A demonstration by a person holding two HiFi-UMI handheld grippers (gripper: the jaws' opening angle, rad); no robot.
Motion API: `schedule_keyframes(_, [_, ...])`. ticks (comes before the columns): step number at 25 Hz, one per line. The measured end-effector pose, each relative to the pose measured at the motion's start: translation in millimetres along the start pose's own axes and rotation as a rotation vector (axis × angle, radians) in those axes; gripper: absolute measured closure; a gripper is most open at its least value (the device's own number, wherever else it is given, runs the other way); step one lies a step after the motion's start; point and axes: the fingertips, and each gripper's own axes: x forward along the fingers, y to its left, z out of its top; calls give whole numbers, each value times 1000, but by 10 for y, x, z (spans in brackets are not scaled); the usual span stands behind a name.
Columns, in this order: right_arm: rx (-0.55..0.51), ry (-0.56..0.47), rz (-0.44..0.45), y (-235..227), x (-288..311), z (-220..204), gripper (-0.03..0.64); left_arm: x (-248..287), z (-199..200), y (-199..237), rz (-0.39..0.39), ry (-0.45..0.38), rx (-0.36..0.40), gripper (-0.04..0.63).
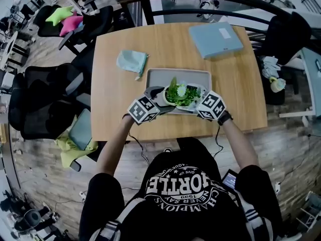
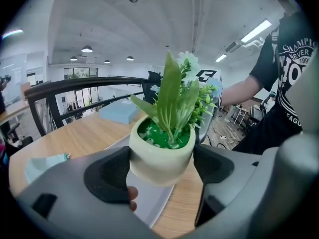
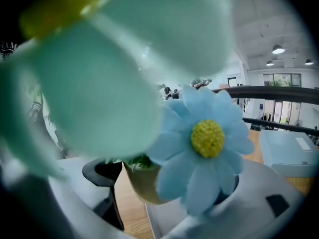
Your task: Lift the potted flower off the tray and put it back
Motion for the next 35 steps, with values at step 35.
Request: schedule_keyframes(35, [-100, -9, -125, 1669, -642, 463, 163, -1063, 184, -1445, 2, -62, 121, 181])
